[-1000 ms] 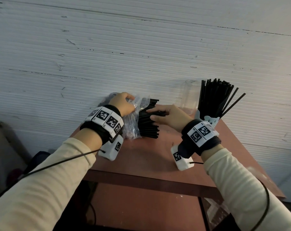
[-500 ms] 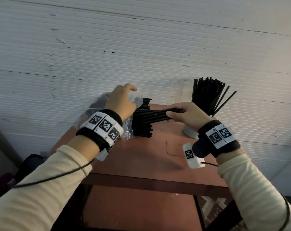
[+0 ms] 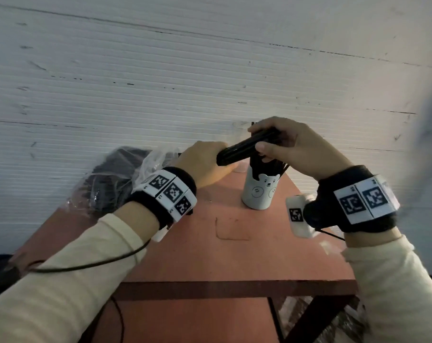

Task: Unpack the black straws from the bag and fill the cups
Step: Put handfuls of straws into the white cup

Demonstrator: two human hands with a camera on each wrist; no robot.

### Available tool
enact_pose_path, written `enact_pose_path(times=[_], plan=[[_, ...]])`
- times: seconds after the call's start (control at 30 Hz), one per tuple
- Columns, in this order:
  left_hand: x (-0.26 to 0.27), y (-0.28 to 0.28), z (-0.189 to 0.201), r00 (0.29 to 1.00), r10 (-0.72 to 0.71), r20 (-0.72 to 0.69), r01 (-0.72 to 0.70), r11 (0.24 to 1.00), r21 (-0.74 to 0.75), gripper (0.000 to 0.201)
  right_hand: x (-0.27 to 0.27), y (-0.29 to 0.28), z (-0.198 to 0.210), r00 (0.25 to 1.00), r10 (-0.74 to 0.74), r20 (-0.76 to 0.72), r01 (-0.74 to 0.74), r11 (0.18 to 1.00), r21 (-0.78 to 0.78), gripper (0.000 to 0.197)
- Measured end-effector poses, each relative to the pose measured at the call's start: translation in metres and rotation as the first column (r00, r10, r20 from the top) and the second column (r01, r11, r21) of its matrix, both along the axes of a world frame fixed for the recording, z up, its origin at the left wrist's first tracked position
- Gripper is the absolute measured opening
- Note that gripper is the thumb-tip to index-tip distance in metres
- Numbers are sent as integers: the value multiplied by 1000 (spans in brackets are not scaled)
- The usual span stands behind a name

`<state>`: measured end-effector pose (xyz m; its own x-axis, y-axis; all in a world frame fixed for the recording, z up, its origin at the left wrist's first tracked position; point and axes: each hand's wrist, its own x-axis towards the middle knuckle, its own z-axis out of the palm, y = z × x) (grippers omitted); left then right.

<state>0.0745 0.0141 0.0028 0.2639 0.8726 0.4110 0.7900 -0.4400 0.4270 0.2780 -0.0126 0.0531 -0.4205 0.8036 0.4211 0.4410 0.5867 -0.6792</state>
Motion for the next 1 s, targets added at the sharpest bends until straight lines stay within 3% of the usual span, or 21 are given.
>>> enact_pose_path(times=[0.1,0.2,0.33,0.43,0.5,0.63,0.7,0.73,0.8,0.87,1.0], plan=[[20,-2,8,966,-73,246,72,997,13,35,-3,-7,21,996,-30,-86,41,990,132,27],[40,-2,5,865,-138,483,203,975,-85,33,-17,-7,30,983,-82,-166,134,935,328,33],[56,5,-17,774,-98,625,305,924,-232,24,-34,5,17,987,-156,-39,157,890,428,33],[55,16,-39,788,-91,609,378,852,-362,16,-37,15,-7,966,-219,135,151,907,393,24],[53,20,-50,805,-41,592,369,816,-445,16,-38,19,-21,966,-203,161,127,912,389,21],[54,27,-60,814,67,576,327,767,-552,54,-38,22,-31,973,-179,149,107,912,397,22],[53,22,-55,855,53,516,315,737,-598,59,-39,22,-31,975,-171,143,104,916,388,24],[53,20,-53,873,48,486,300,733,-611,52,-39,21,-31,976,-170,140,104,916,388,25],[53,17,-48,886,48,462,280,739,-613,43,-37,18,-28,976,-184,118,124,911,393,31],[51,14,-41,875,18,484,299,766,-569,46,-32,13,-23,974,-221,52,184,902,391,45],[49,5,-26,814,-140,563,453,760,-466,39,-16,2,-11,963,-251,-97,267,936,229,65]])
